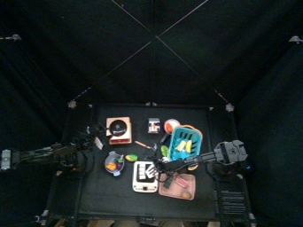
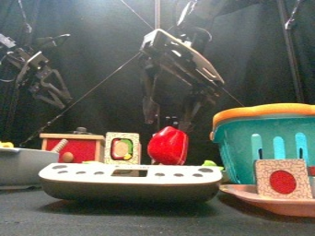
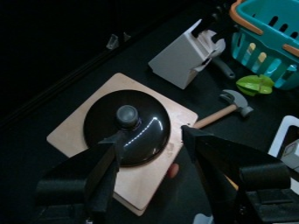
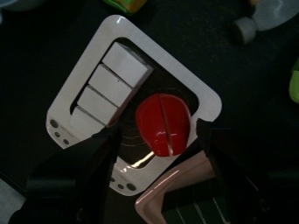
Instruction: Grab cleaver
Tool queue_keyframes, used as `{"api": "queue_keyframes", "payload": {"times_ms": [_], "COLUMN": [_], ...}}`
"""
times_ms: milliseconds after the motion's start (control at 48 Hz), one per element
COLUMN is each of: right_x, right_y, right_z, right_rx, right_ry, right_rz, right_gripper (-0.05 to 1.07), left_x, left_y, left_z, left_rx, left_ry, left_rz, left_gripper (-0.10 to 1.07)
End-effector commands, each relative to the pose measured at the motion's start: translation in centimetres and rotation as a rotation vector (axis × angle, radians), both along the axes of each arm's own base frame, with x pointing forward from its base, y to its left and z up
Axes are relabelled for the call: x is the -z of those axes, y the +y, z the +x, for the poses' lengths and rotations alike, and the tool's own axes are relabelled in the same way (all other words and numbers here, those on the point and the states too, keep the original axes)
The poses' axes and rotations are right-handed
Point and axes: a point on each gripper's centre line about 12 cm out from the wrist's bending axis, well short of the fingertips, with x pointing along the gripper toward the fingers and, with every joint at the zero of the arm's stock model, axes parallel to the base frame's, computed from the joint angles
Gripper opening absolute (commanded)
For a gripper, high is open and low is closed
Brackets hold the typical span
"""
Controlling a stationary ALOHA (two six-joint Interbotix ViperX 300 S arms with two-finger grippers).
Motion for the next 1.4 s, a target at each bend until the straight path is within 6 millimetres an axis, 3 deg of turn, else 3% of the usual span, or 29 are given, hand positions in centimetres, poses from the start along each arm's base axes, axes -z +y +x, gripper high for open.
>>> {"api": "queue_keyframes", "payload": {"times_ms": [0,146,312,479,771,1042,1375], "right_x": [-2.1,-3.3,-6.2,-8.9,-11.4,-11.1,-10.6], "right_y": [-0.2,-0.6,-2.1,-4.8,-9.8,-14.5,-18.0], "right_z": [0.5,0.7,1.0,1.4,3.1,4.0,4.5], "right_rx": [-0.002,-0.013,-0.005,0.073,0.189,0.295,0.378], "right_ry": [-0.056,-0.084,-0.13,-0.108,-0.067,-0.001,0.024], "right_rz": [-0.004,-0.04,-0.114,-0.187,-0.377,-0.485,-0.495], "right_gripper": [0.98,0.98,0.98,0.98,0.98,0.98,0.97], "left_x": [-0.5,-0.5,-0.5,-0.5,-0.5,-0.4,-0.3], "left_y": [0.0,0.0,0.0,0.0,0.0,0.0,0.0], "left_z": [0.2,0.2,0.2,0.2,0.2,0.2,0.1], "left_rx": [0.005,0.005,0.005,0.006,0.005,0.005,0.005], "left_ry": [-0.012,-0.011,-0.012,-0.011,-0.01,-0.009,-0.006], "left_rz": [0.006,0.006,0.008,0.009,0.007,0.005,0.004], "left_gripper": [0.9,0.9,0.9,0.9,0.9,0.9,0.9]}}
